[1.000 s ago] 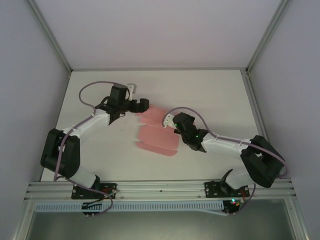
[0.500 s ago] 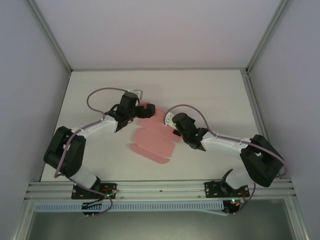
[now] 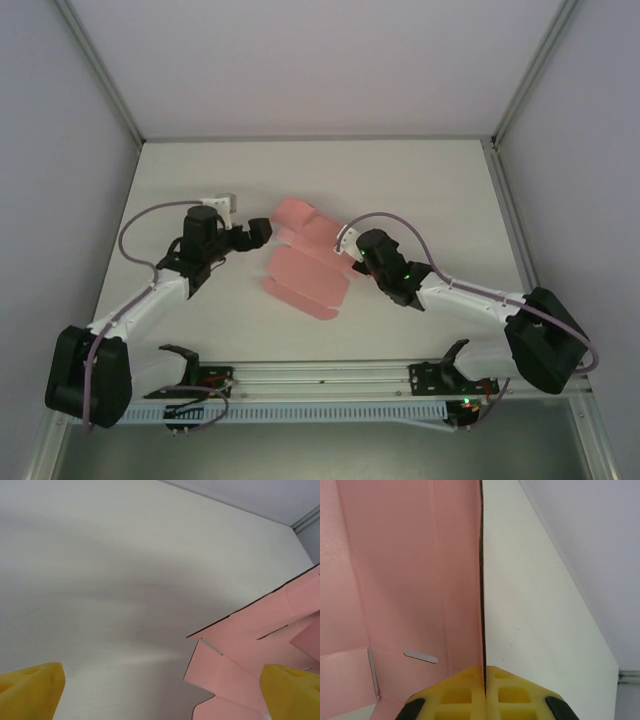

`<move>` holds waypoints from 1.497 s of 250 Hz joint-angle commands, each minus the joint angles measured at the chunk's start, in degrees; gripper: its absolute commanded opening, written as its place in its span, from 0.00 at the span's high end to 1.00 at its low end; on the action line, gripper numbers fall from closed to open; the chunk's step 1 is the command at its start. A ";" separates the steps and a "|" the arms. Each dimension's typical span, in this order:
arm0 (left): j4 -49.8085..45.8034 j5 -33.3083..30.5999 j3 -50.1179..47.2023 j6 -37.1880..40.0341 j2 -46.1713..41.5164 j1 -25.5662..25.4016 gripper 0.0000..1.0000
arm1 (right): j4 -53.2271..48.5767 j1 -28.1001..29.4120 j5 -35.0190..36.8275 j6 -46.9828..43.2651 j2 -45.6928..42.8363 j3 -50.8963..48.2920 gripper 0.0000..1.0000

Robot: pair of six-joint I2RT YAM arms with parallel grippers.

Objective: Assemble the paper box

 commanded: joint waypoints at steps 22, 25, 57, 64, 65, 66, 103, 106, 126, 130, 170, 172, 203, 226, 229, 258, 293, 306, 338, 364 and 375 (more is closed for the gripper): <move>14.99 17.93 -3.56 -2.15 5.56 1.75 0.13 | 0.86 -0.75 -3.21 2.82 -0.94 -0.23 1.00; 15.92 18.42 -3.60 -2.14 6.26 1.79 0.15 | 0.83 -0.81 -3.28 2.85 -0.93 -0.22 1.00; 20.51 21.36 -1.96 0.51 14.08 1.80 0.41 | 1.23 -2.07 -3.90 3.91 -0.18 -0.11 1.00; 21.33 22.40 -1.68 0.47 15.32 1.80 0.46 | 1.27 -2.23 -3.83 4.30 -0.04 -0.06 1.00; 21.43 22.47 -1.68 0.46 15.47 1.80 0.47 | 1.26 -2.32 -3.84 4.34 -0.05 -0.04 1.00; 21.57 22.59 -1.63 0.40 15.60 1.80 0.48 | 1.26 -2.36 -3.84 4.31 -0.06 -0.07 1.00; 25.24 24.14 -1.82 0.46 18.55 1.60 0.61 | 1.24 -2.69 -4.65 4.84 -0.05 -0.19 1.00; 25.49 24.04 -1.85 0.58 18.82 1.62 0.61 | 1.29 -2.76 -4.67 4.95 -0.11 -0.19 1.00; 28.26 24.90 -2.18 0.44 20.07 1.54 0.61 | 1.42 -3.05 -5.53 5.38 -0.08 -0.43 1.00; 28.92 25.17 -2.24 0.30 20.38 1.56 0.61 | 1.33 -3.10 -5.73 5.47 0.00 -0.46 1.00; 31.15 26.40 -0.83 0.01 23.81 1.36 0.70 | 0.83 -3.08 -5.68 6.26 0.28 -0.50 1.00; 31.12 26.40 -0.74 0.07 23.92 1.18 0.70 | 0.84 -3.05 -5.60 6.27 0.29 -0.44 1.00; 34.46 26.84 -2.09 -1.32 23.61 1.18 1.00 | 0.41 -3.18 -4.23 6.70 0.18 -0.30 1.00; 37.31 26.59 -4.23 -2.06 21.14 0.76 1.00 | -0.89 -3.55 -2.42 8.32 0.50 0.50 1.00; 37.33 26.54 -4.42 -1.80 20.80 0.60 1.00 | -1.25 -3.50 -2.36 8.58 0.55 0.66 1.00; 30.15 20.05 -4.09 4.36 16.92 -2.34 1.00 | -4.42 -3.92 -3.40 11.75 0.91 2.44 1.00; 18.96 8.56 -0.19 15.47 13.78 -10.79 1.00 | -7.44 -3.75 -3.83 12.04 2.10 4.13 1.00; 15.96 2.25 1.34 19.02 13.35 -14.74 1.00 | -7.30 -3.47 -3.79 11.45 2.18 4.10 1.00; 11.00 -11.54 5.48 23.21 15.26 -22.10 1.00 | -6.11 -1.58 -3.67 8.83 1.82 3.59 1.00; 10.91 -18.27 7.84 25.38 18.50 -27.02 1.00 | -4.64 0.63 -4.24 5.36 1.39 2.95 1.00; 11.56 -20.49 8.35 26.70 20.01 -28.81 1.00 | -3.76 1.43 -3.95 4.17 1.26 2.59 1.00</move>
